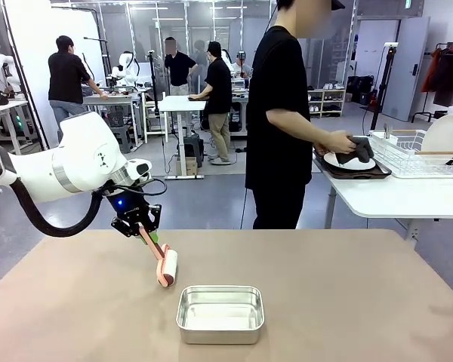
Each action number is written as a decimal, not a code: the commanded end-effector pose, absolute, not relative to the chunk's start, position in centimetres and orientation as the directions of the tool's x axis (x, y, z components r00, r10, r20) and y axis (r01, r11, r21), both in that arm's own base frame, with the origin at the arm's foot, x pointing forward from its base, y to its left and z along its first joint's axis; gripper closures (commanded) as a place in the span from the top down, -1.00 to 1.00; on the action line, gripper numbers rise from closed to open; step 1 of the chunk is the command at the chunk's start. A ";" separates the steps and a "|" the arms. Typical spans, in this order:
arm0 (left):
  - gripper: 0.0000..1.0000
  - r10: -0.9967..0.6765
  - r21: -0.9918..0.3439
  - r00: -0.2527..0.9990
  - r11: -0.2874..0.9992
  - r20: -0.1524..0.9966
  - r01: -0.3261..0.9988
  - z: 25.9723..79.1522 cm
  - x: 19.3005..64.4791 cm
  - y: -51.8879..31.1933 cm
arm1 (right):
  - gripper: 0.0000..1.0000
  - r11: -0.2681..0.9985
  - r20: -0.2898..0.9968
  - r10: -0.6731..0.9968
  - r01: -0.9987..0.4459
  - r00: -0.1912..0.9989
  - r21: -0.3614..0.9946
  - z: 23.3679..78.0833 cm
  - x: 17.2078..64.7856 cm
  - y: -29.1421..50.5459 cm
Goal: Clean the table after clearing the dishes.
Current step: When the right (or left) Handle tray is removed, use the right hand (or left hand) to clean the right (or left) side of the table with the Lint Roller.
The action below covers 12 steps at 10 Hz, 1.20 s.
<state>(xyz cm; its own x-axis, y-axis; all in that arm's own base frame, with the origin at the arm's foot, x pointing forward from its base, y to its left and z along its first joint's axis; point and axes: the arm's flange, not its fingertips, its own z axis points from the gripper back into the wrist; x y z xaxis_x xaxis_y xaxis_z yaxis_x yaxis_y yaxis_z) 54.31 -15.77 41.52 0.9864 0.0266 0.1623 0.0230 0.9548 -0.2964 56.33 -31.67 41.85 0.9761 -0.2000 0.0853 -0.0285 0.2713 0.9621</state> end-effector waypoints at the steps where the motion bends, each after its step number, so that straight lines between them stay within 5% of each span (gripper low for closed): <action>1: -0.56 0.027 -0.295 0.987 0.955 0.161 0.022 41.5 54.2 -15.7 | 1.00 0.271 0.088 -0.200 -0.031 0.976 0.962 42.1 56.3 -31.5; 12: -0.56 0.018 -0.270 0.999 0.962 -0.039 -0.028 38.9 57.4 -15.7 | 1.00 0.271 0.088 -0.200 -0.031 0.976 0.962 42.1 56.3 -31.5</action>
